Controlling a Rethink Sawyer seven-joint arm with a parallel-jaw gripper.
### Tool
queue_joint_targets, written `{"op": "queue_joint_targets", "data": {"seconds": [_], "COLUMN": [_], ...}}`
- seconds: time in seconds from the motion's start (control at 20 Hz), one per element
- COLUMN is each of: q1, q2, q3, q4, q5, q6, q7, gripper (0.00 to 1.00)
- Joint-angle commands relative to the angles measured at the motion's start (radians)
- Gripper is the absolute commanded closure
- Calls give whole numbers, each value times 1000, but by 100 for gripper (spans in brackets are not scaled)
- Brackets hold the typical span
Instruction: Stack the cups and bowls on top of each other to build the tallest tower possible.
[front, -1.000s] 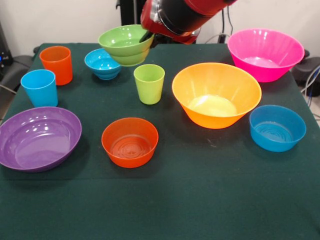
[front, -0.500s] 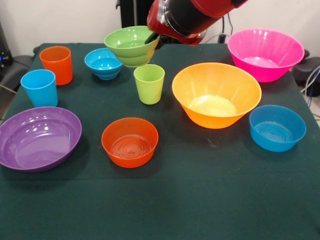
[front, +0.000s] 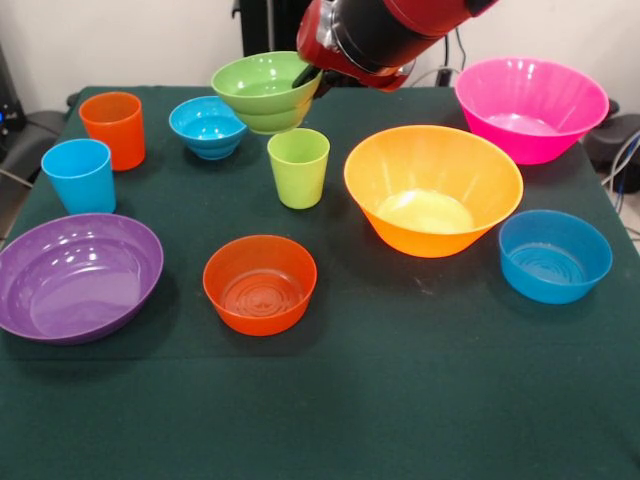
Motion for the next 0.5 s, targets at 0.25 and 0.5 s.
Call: {"op": "queue_joint_targets", "data": {"seconds": [0.25, 0.5], "q1": [14, 21], "q2": [32, 31], "q3": [94, 92], "q4": [91, 107], "q5": [38, 58], "q6": [-133, -154], "q7": [182, 195], "gripper": [100, 100]}}
